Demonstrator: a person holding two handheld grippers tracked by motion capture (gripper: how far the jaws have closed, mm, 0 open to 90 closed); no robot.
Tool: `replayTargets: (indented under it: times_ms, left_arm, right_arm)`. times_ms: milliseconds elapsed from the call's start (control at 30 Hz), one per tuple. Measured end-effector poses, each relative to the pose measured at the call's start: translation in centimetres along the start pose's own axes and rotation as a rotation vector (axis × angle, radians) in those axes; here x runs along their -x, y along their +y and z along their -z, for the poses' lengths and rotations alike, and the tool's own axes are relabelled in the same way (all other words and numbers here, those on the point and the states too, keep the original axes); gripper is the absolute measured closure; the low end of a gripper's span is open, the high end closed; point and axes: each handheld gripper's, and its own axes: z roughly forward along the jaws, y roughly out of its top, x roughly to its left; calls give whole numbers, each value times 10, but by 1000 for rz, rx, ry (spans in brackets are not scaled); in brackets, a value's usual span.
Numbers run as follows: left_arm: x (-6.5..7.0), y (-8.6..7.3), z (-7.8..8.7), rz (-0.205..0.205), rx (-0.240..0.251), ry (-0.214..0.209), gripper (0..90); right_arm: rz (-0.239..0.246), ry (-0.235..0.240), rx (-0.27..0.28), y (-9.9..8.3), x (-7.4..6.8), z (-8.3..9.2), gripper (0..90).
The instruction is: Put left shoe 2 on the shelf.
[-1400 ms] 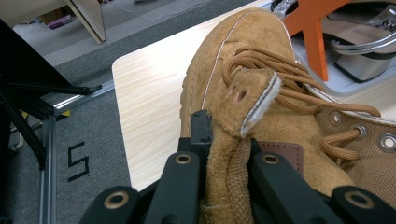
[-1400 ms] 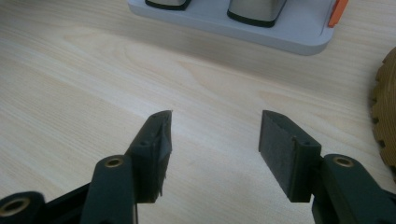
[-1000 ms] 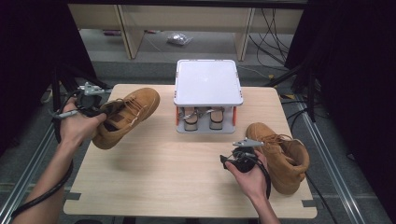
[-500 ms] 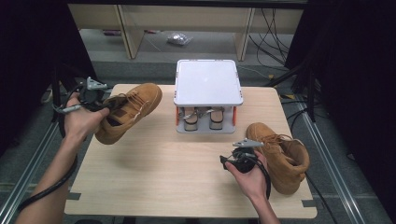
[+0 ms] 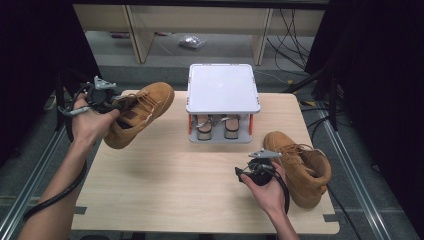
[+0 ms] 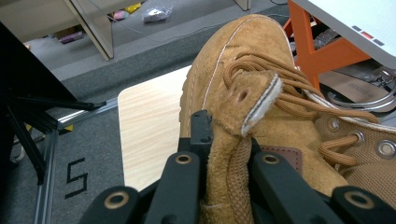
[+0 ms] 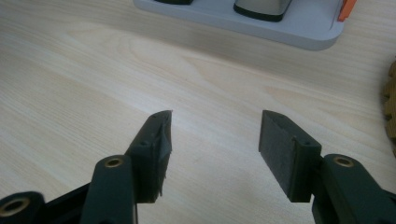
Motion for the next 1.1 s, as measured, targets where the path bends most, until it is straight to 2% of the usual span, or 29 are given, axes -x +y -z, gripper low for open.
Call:
replayTargets:
  times_ms: [333,367,400,433,467,500,533,567,667,800,833,867,900,933,1100]
  left_arm:
    - [3,7,-4,1,20,5,837]
    - [2,8,-4,-9,11,6,837]
    - [3,8,-5,3,21,5,837]
    - [3,9,-5,4,21,5,838]
    - [3,10,-4,-6,13,6,838]
    - [4,10,-5,4,22,4,837]
    - [3,11,-5,-7,13,6,837]
    - [4,11,-5,-3,16,7,837]
    - [5,13,-6,-3,17,5,837]
    - [6,16,-6,-6,27,8,837]
    - [6,17,-7,-7,30,8,837]
    - [6,17,-7,-7,32,8,837]
    - [5,18,-6,-17,23,11,838]
    - [6,19,-7,-5,34,10,837]
    - [5,22,-6,-16,28,14,837]
  right_arm:
    - [0,-3,5,0,-1,0,448]
    - [11,-7,9,0,0,0,448]
    - [30,6,15,0,1,-1,448]
    - [-5,2,-4,0,-1,0,448]
    - [-3,5,-3,0,-1,0,448]
    - [-5,17,3,0,0,-1,448]
    - [-6,16,3,0,0,-1,448]
    - [-6,0,1,0,-1,0,448]
    - [1,-8,4,0,-1,0,448]
    - [-2,-5,7,0,-1,0,448]
    - [-2,9,12,0,-1,-1,448]
    - [-5,2,-3,0,-1,0,448]
    - [-4,2,-2,0,-1,0,448]
    - [0,-2,4,0,-1,-1,448]
    - [1,-1,2,0,-1,-1,448]
